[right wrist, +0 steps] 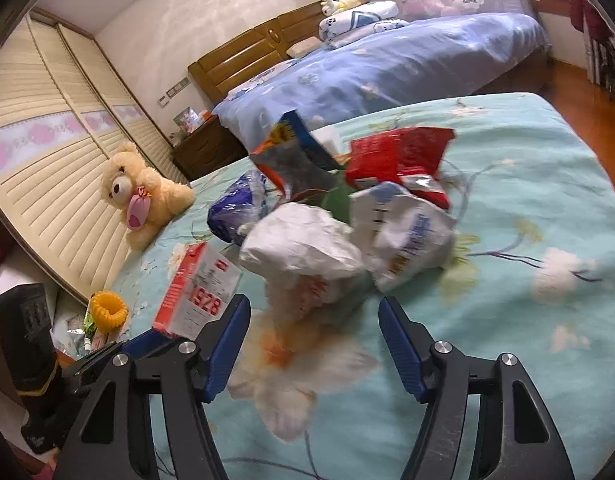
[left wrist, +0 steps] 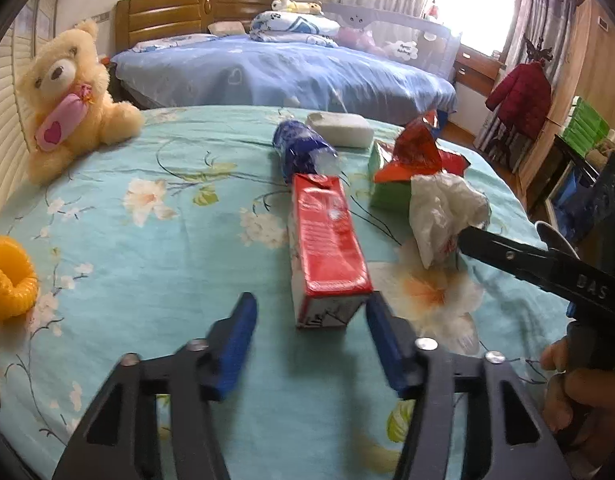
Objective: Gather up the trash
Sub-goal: 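Grasp the red juice carton with left tool while right tool grasps crumpled tissue, then carry the red carton and white tissue with both tools over the bin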
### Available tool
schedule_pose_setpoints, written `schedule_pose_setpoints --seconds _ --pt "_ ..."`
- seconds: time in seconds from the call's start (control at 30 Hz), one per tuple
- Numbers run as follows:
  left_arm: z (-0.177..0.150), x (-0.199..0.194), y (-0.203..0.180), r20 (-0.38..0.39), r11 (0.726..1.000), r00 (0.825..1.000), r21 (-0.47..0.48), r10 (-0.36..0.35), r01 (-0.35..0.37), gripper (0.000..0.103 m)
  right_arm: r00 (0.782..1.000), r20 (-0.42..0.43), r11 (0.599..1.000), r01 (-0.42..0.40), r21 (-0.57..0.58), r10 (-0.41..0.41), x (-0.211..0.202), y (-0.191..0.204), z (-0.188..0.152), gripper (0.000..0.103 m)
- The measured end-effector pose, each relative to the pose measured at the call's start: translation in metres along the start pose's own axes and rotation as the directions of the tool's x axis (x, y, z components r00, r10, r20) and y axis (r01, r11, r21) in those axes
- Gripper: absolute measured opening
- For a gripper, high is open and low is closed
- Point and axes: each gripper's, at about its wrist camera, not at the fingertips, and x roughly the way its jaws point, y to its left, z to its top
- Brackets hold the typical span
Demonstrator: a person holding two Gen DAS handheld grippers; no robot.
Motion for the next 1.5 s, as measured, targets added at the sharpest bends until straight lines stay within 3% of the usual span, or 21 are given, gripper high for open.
schedule_pose_setpoints --seconds 0.17,0.27,0.33,0.4,0.8,1.2,1.5 --pt "0.003 0.005 0.001 0.0 1.0 1.0 -0.01 -0.001 0.001 0.059 1.0 -0.016 1.0 0.013 -0.01 -0.013 0.017 0.007 0.007 0.066" --pt "0.004 0.01 0.001 -0.002 1.0 1.0 -0.011 0.001 -0.001 0.056 0.999 -0.034 1.0 0.019 -0.003 -0.019 0.023 0.005 0.006 0.042" --pt "0.005 0.014 0.002 -0.015 1.0 1.0 -0.016 -0.013 0.013 0.032 0.999 -0.03 1.0 0.015 0.0 -0.015 0.022 0.005 0.004 0.031" --pt "0.005 0.015 0.002 -0.016 1.0 1.0 -0.019 -0.019 0.019 0.031 1.0 -0.02 1.0 0.021 -0.014 -0.022 0.016 0.008 0.001 0.022" --pt "-0.009 -0.007 -0.025 0.008 0.996 0.996 0.038 -0.087 0.087 0.031 1.0 0.028 1.0 0.005 0.022 -0.005 -0.041 -0.007 -0.025 0.02" --pt "-0.015 -0.017 -0.082 -0.019 0.965 0.976 0.143 -0.217 0.218 0.031 0.99 0.092 0.99 0.094 0.109 -0.105 -0.098 -0.058 -0.036 0.02" --pt "-0.01 -0.005 -0.123 -0.049 0.94 0.964 0.213 -0.262 0.266 0.031 0.977 0.123 0.973 0.151 0.174 -0.173 -0.126 -0.091 -0.042 0.02"
